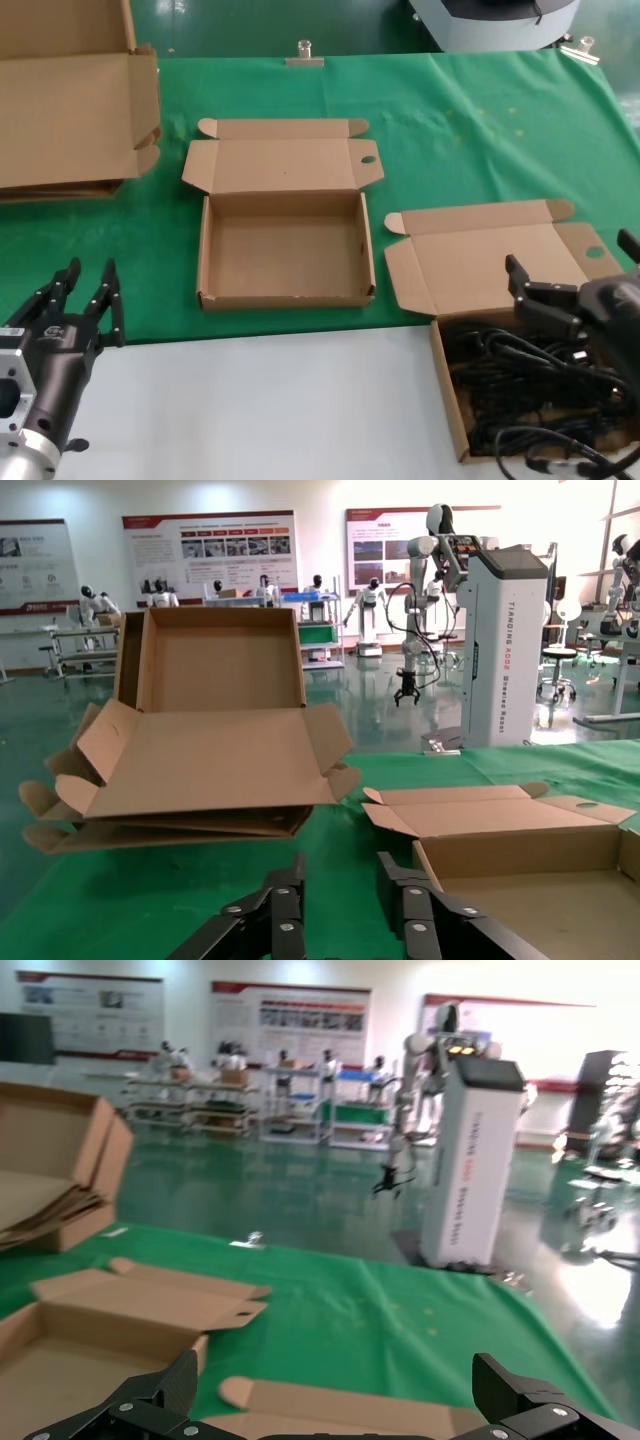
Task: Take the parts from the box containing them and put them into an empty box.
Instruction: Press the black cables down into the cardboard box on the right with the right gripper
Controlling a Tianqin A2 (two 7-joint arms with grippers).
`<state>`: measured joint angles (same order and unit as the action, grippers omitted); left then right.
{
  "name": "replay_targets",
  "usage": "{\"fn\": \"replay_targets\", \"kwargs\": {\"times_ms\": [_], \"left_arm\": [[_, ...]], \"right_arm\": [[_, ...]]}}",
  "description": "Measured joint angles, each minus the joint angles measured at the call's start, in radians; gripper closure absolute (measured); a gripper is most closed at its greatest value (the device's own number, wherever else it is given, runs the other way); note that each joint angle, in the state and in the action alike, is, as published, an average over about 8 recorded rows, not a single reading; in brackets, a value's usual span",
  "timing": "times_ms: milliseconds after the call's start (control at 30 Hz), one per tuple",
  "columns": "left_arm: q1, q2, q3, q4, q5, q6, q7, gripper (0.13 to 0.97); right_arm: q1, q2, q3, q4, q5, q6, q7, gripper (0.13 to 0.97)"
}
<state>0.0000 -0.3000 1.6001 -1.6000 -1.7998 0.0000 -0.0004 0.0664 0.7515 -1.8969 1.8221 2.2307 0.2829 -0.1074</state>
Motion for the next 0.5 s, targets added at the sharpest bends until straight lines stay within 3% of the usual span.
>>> {"fn": "replay_targets", "kwargs": {"times_ms": [200,500], "left_arm": [[0.000,0.000,0.000,0.000,0.000,0.000,0.000,0.821],[0.000,0.000,0.000,0.000,0.000,0.000,0.000,0.905]], "right_arm": [[0.028,0.182,-0.060,0.059,0.115,-0.007,0.004,0.129],[0.115,0.404,-0.170,0.042,0.190,-0.131,0.067,0.129]]}}
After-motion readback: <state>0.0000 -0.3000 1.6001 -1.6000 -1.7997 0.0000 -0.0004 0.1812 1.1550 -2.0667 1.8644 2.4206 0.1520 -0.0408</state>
